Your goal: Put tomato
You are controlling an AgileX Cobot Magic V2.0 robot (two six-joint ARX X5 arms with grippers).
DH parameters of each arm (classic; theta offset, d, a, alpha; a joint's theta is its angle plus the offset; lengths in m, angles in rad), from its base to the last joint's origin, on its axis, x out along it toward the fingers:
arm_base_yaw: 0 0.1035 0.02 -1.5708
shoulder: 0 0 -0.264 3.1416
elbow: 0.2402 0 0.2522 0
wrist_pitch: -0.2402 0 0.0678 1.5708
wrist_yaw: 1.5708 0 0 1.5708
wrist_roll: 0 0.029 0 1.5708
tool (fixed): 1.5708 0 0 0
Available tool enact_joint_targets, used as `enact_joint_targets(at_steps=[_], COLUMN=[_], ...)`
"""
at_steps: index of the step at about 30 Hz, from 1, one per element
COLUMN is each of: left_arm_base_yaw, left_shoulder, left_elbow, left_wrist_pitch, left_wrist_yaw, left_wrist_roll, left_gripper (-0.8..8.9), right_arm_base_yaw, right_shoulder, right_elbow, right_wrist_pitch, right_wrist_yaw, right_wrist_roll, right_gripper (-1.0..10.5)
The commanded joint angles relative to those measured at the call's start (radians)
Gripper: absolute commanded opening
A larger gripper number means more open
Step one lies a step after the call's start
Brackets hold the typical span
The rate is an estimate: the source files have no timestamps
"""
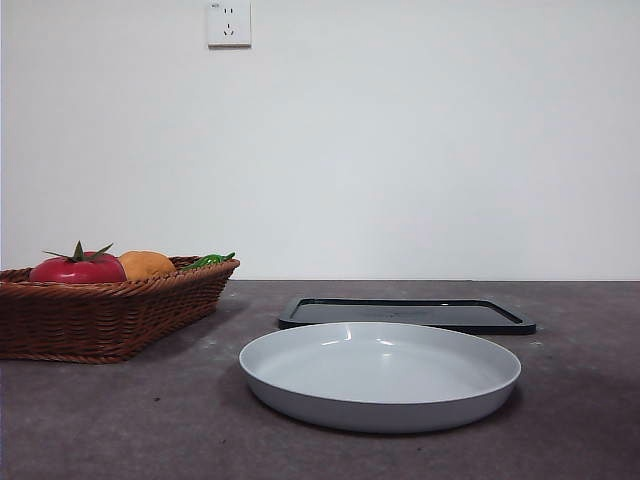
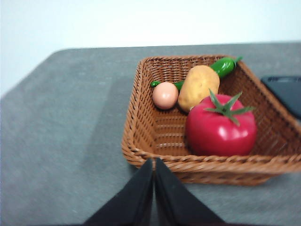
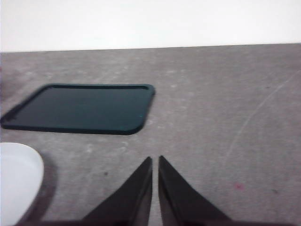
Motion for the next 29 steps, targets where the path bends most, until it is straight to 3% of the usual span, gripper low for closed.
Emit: enact_joint_targets(at_steps=[1,7,13,23,29], left_arm_base_yaw=[0.001,0.001,0.001,0.001,0.0], left_shoulder=[-0.002,-0.002,0.0,0.057,0.159], left_elbow=[-0.014,-0.008,0.04,0.244,0.421], left_wrist_pitch=[-0.003,-0.005,-0.053,-0.188,-0.284], left_wrist_yaw=[0.0,0.0,0.01,0.071,0.151], left_wrist_roll=[-0.203,-0.378,-0.445,-0.453,-0.385], left_gripper=[0.07,0.08,0.09,0.1,0.1], right_arm_base_yaw=[-0.001,-0.001,-0.001,-0.001,0.0], right_shoulder=[-0.003,-0.003,-0.002,0.026,0.143], right_elbow=[-0.004,-0.003,0.022,0.242,0.446], right_wrist_pitch=[0.007,-0.003,-0.019,-0.135,-0.271], right_wrist_yaw=[-0.006,-0.01,-0.01,-0.01,-0.025], right_wrist_roll=[0.06,0.137,0.208,0.217,0.165], right_gripper=[0.1,0.1,0.1,0.1,0.1])
